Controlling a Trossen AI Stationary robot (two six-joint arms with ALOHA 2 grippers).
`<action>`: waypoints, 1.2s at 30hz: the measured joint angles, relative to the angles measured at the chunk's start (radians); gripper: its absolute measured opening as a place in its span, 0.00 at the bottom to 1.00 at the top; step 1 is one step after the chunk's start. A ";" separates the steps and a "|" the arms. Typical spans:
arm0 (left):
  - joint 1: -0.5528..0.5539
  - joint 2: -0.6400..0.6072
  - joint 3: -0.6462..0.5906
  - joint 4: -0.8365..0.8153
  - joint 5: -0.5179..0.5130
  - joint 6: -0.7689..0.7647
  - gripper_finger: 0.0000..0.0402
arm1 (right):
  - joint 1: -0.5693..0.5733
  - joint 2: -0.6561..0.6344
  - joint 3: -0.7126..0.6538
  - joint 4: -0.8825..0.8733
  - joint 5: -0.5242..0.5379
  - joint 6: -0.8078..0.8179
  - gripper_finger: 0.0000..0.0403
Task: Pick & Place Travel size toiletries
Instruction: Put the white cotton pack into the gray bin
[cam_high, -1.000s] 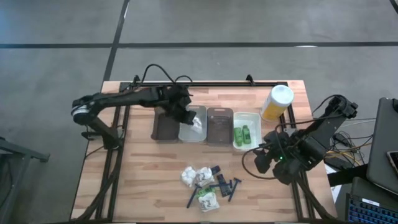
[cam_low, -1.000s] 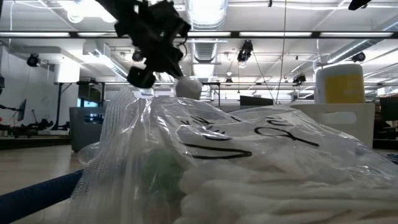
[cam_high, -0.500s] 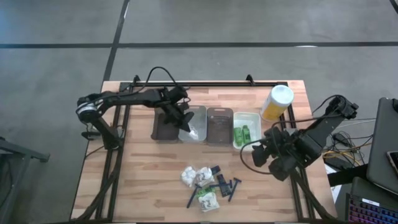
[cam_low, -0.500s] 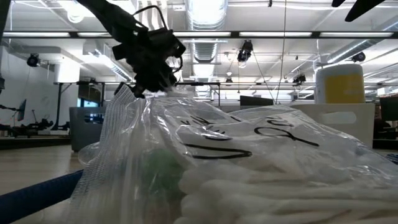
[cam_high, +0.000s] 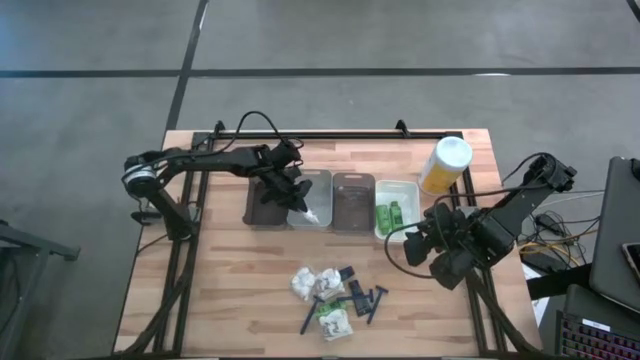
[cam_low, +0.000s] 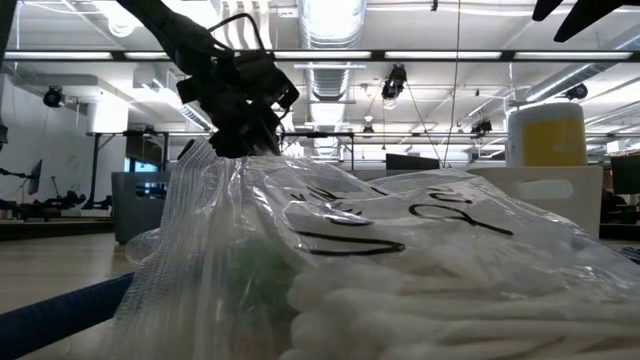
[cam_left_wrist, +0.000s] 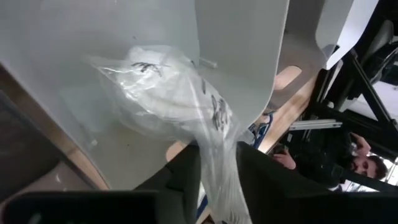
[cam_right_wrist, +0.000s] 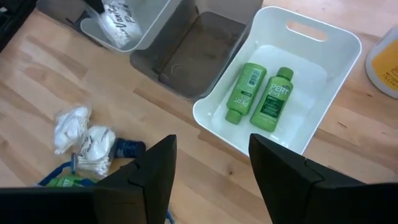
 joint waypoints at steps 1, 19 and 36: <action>0.000 -0.004 0.001 -0.012 0.003 0.000 0.29 | 0.001 0.000 -0.002 0.001 -0.003 0.000 0.50; -0.075 -0.063 -0.001 -0.048 0.005 0.029 0.41 | 0.001 0.000 -0.024 0.004 -0.033 -0.028 0.58; -0.642 -0.150 0.009 -0.099 -0.456 0.424 0.41 | 0.001 0.002 -0.038 0.009 -0.096 -0.037 0.66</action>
